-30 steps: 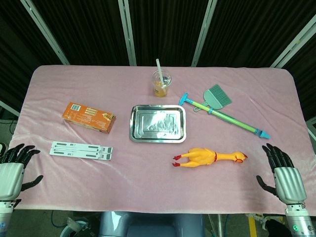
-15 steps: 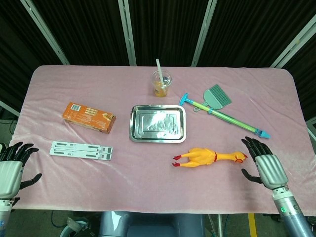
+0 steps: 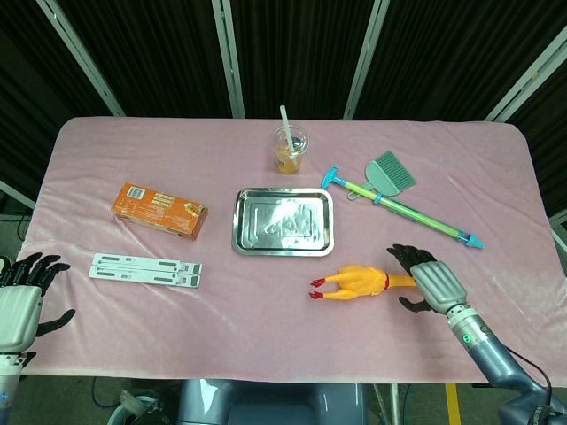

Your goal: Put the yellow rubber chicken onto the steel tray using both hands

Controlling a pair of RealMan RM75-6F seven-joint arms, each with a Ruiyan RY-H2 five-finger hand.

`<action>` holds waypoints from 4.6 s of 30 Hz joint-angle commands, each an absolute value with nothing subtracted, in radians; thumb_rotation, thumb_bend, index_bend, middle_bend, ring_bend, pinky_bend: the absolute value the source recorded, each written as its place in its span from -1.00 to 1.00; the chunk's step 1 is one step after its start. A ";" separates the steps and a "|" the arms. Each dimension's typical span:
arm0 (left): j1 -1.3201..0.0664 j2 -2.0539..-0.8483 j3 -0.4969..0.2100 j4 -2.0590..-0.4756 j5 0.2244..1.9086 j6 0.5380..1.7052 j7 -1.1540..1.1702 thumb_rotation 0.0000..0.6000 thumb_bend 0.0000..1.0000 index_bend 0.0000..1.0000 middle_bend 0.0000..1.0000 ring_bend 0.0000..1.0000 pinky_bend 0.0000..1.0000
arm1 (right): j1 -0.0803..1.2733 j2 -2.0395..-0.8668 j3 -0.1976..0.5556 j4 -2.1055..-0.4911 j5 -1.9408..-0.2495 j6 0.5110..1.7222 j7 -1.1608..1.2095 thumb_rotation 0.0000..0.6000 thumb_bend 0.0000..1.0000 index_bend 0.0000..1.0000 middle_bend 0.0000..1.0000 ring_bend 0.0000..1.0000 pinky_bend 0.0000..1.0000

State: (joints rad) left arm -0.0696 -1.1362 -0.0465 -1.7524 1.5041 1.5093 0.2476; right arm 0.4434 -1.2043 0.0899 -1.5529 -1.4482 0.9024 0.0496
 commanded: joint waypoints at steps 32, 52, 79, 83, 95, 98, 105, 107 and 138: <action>-0.061 -1.126 -0.033 -1.745 1.497 1.511 0.213 1.00 -0.87 -0.43 -0.64 -0.79 -0.68 | 0.547 -1.334 0.059 -1.359 -1.398 0.790 0.137 1.00 -0.26 0.20 0.03 -0.01 0.17; -0.125 -1.114 -0.033 -1.753 1.564 1.444 0.111 1.00 -0.87 -0.41 -0.61 -0.79 -0.68 | 0.524 -1.266 0.007 -1.435 -1.569 0.948 0.446 1.00 -0.16 0.74 0.43 0.41 0.60; -0.573 -1.256 -0.237 -2.071 1.250 0.996 0.309 1.00 -1.00 -0.57 -0.60 -0.76 -0.63 | 0.651 -1.274 0.118 -1.630 -1.456 0.885 0.408 1.00 -0.12 0.76 0.45 0.42 0.60; -0.641 -1.320 -0.259 -2.057 1.118 0.976 0.390 1.00 -0.99 -0.54 -0.60 -0.76 -0.63 | 0.667 -1.282 0.134 -1.648 -1.430 0.874 0.374 1.00 -0.12 0.76 0.45 0.42 0.60; -0.793 -1.432 -0.300 -2.028 0.842 1.011 0.521 1.00 -0.97 -0.54 -0.55 -0.73 -0.61 | 0.684 -1.291 0.147 -1.692 -1.393 0.869 0.312 1.00 -0.10 0.77 0.45 0.42 0.60; -0.813 -1.449 -0.307 -2.020 0.811 1.021 0.518 1.00 -0.95 -0.52 -0.54 -0.71 -0.60 | 0.687 -1.295 0.147 -1.697 -1.390 0.870 0.304 1.00 -0.09 0.77 0.45 0.42 0.60; -0.858 -1.469 -0.314 -2.013 0.741 1.009 0.500 1.00 -0.93 -0.50 -0.50 -0.68 -0.56 | 0.694 -1.299 0.154 -1.711 -1.380 0.873 0.289 1.00 -0.08 0.77 0.45 0.42 0.60; -0.867 -1.473 -0.315 -2.011 0.725 1.004 0.492 1.00 -0.92 -0.49 -0.49 -0.66 -0.52 | 0.697 -1.300 0.158 -1.712 -1.376 0.873 0.286 1.00 -0.08 0.77 0.45 0.42 0.60; -0.891 -1.560 -0.274 -1.943 0.764 1.137 0.427 1.00 -0.09 0.53 0.58 0.30 -0.06 | 0.720 -1.341 0.168 -1.680 -1.332 0.858 0.271 1.00 -0.07 0.79 0.46 0.44 0.61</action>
